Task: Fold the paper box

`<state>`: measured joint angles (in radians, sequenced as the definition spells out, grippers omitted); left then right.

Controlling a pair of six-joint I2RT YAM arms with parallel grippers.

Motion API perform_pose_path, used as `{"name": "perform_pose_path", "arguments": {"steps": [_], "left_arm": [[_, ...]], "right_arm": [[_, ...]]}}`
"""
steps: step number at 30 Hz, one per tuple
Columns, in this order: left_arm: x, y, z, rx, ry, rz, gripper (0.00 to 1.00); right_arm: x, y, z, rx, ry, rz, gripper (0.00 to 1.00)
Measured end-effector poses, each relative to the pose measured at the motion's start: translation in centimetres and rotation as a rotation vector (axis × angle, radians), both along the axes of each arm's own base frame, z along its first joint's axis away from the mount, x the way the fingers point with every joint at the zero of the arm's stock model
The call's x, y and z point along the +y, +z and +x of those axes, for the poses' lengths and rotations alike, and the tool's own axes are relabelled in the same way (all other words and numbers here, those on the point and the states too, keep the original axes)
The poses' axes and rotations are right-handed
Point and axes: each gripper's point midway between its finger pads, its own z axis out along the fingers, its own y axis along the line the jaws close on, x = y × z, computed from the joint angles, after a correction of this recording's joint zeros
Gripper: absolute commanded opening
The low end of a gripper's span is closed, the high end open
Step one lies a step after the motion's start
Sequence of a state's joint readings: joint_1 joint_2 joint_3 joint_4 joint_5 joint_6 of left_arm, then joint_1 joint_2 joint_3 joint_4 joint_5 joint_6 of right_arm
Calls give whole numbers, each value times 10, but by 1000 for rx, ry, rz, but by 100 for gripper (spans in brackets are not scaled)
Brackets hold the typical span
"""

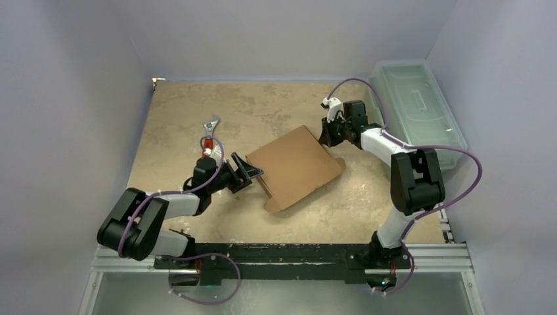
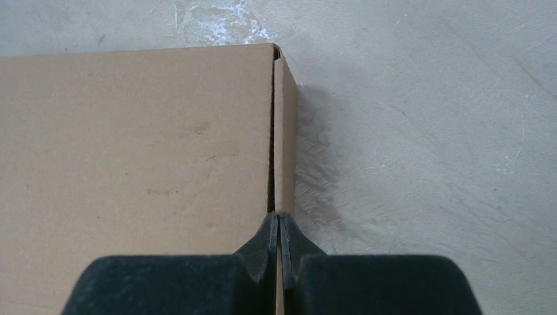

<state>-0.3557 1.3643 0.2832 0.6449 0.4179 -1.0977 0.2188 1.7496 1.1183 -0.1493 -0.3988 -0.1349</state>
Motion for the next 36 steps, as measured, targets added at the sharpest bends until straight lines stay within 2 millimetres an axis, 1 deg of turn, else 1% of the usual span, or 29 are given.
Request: {"name": "perform_pose_path", "arguments": {"steps": [3, 5, 11, 16, 19, 22, 30, 33, 36], "left_arm": [[0, -3, 0, 4, 4, -8, 83], [0, -4, 0, 3, 7, -16, 86], [0, -11, -3, 6, 16, -37, 89], [-2, -7, -1, -19, 20, -68, 91], [-6, -3, 1, -41, 13, -89, 91], [-13, -2, 1, -45, 3, -110, 91], [-26, -11, 4, -4, 14, -200, 92], [-29, -10, 6, -3, 23, -240, 90], [-31, -11, 7, 14, 38, -275, 78]], "right_arm": [[-2, -1, 3, 1, -11, -3, 0], [-3, -2, 6, -1, -19, -3, 0], [-9, -4, 14, -2, -43, -1, 0], [-10, -4, 15, 0, -48, 1, 0], [-10, -4, 15, -1, -49, 2, 0], [-10, -5, 16, -2, -49, 2, 0], [-12, -5, 17, -2, -52, 2, 0], [-12, -5, 17, -2, -52, 2, 0], [-12, -5, 17, -2, -52, 2, 0]]}}
